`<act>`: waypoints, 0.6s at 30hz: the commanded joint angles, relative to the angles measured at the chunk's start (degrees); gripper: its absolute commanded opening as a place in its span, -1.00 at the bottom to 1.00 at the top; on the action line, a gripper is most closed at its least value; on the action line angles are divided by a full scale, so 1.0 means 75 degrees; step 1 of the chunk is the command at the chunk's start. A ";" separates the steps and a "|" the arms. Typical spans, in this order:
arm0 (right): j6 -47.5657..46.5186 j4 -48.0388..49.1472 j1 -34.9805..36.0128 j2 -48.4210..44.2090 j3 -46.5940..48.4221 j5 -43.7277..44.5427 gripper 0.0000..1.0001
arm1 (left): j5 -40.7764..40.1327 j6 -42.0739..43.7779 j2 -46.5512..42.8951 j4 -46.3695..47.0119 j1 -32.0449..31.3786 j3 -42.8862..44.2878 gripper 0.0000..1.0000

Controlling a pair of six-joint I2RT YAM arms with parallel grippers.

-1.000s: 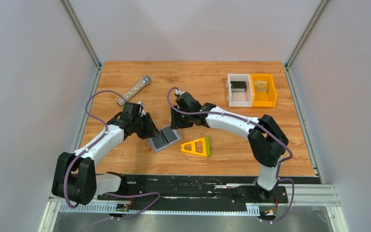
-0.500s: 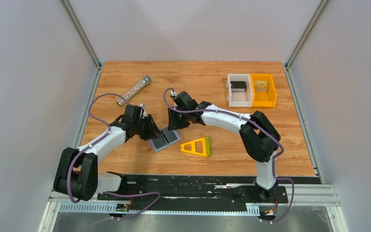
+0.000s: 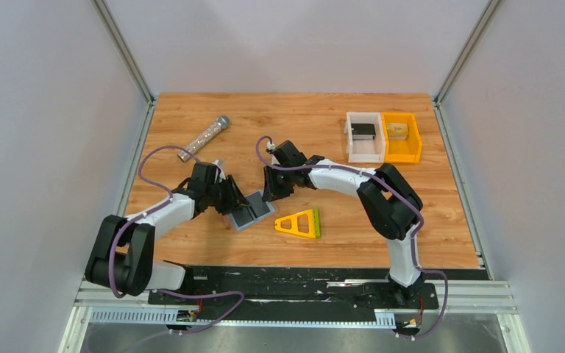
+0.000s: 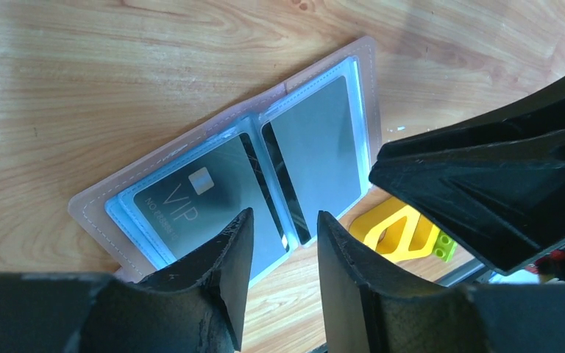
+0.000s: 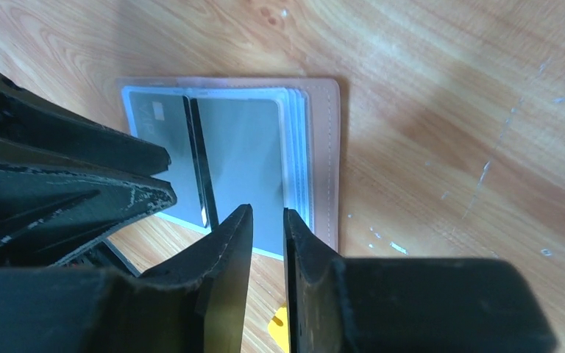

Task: Take the credit cards out of the card holder
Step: Remove the credit card from the card holder.

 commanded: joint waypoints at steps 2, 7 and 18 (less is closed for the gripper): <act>0.0068 0.0557 -0.0009 0.0118 -0.0285 -0.0349 -0.62 | 0.0045 -0.0216 -0.0010 0.0834 0.0028 -0.0303 -0.07; 0.0213 0.0716 -0.0084 0.0112 -0.0533 -0.0414 -0.64 | 0.0101 -0.0298 0.0120 0.1031 0.0029 -0.0370 -0.06; 0.0458 0.0907 -0.0114 0.0125 -0.0918 -0.0407 -0.64 | 0.0494 -0.0633 0.0305 0.2053 0.0032 -0.0698 -0.10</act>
